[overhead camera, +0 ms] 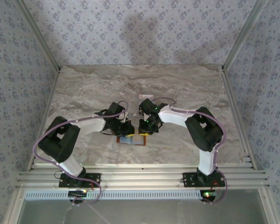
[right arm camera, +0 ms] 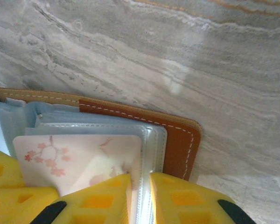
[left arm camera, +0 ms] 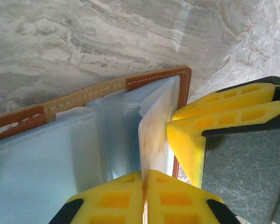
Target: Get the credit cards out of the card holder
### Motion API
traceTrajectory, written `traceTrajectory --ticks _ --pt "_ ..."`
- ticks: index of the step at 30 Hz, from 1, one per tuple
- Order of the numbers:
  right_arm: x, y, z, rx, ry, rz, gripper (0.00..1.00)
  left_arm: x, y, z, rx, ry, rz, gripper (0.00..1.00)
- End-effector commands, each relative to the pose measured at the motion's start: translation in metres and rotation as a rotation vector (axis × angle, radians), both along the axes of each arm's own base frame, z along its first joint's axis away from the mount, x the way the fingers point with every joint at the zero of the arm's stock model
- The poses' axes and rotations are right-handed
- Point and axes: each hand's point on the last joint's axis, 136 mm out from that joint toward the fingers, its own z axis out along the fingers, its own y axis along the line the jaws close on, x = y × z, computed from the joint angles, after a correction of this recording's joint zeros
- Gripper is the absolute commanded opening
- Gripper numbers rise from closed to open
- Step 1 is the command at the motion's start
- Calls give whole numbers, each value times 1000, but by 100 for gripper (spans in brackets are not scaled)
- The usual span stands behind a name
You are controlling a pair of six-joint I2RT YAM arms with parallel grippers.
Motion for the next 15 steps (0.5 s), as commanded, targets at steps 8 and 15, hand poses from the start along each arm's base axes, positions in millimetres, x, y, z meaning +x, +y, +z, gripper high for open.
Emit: traceTrajectory --ticks 8,15 --pt "-15 -29 -22 -146 46 -27 15 -4 9 2 20 0 -2 11" --pt "-12 -26 -9 -125 16 -36 21 -3 10 2 19 -6 5 9"
